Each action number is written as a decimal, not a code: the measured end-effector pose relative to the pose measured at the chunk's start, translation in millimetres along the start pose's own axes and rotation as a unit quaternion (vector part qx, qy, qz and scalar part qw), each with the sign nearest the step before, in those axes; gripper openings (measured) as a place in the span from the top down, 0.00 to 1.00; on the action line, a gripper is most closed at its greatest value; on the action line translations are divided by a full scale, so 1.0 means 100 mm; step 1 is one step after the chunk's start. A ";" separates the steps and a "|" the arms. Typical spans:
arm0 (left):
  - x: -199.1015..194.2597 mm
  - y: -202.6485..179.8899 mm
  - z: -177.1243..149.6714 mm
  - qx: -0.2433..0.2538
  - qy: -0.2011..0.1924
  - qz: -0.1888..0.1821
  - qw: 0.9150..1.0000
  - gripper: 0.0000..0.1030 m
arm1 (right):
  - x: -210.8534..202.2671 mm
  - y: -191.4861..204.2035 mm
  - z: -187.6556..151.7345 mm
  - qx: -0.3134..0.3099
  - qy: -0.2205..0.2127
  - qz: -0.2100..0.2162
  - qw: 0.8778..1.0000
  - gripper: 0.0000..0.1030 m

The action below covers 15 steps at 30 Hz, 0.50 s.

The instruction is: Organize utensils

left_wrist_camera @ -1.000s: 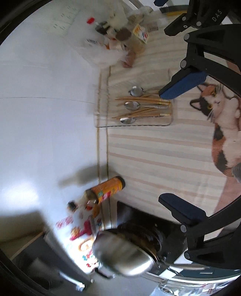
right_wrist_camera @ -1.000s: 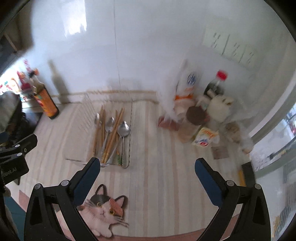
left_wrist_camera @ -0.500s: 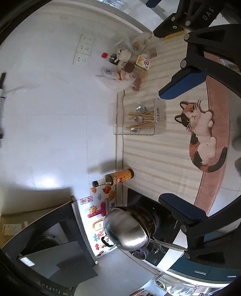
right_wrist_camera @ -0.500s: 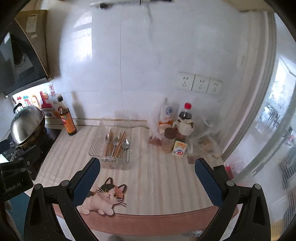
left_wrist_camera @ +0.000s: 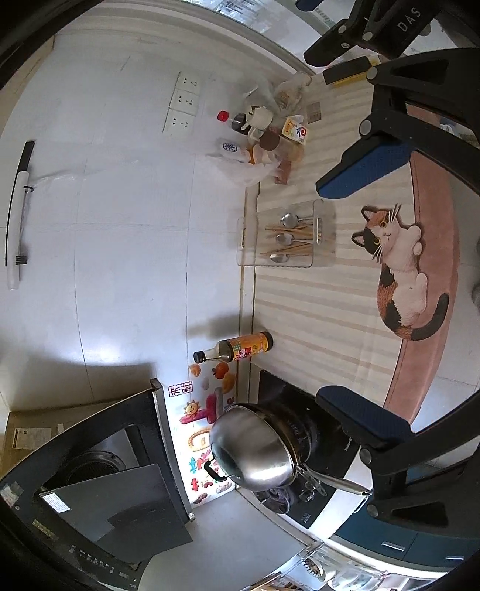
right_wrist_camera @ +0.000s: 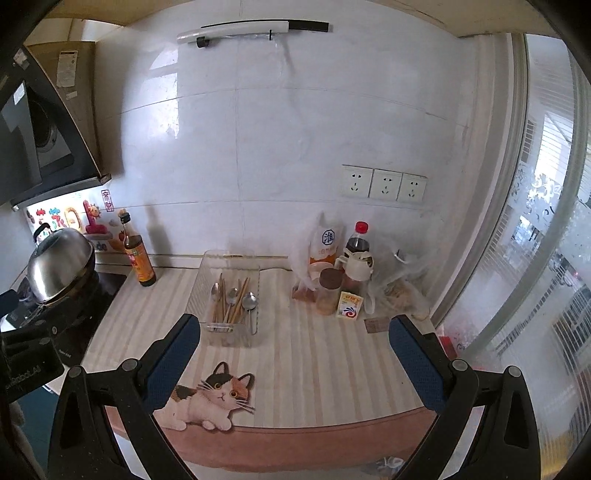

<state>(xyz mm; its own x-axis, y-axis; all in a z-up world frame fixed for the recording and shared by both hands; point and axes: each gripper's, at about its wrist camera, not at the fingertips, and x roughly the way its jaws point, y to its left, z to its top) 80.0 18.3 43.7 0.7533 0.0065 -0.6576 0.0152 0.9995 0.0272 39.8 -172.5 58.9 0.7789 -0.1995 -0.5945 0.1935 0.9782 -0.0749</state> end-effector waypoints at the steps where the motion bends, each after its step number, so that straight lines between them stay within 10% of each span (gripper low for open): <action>1: -0.01 -0.01 0.00 -0.002 0.000 0.001 1.000 0.00 | 0.01 0.00 0.00 0.000 0.001 0.001 1.000 0.00; 15: 0.13 -0.03 -0.03 -0.001 0.011 0.006 1.000 0.00 | 0.16 0.06 -0.01 -0.007 0.014 0.004 1.000 0.00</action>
<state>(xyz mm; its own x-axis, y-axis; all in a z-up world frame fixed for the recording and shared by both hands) 87.4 15.9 32.9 0.7387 0.0192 -0.6738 0.0052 0.9994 0.0342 53.0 -169.9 48.2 0.7641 -0.1895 -0.6167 0.1780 0.9807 -0.0807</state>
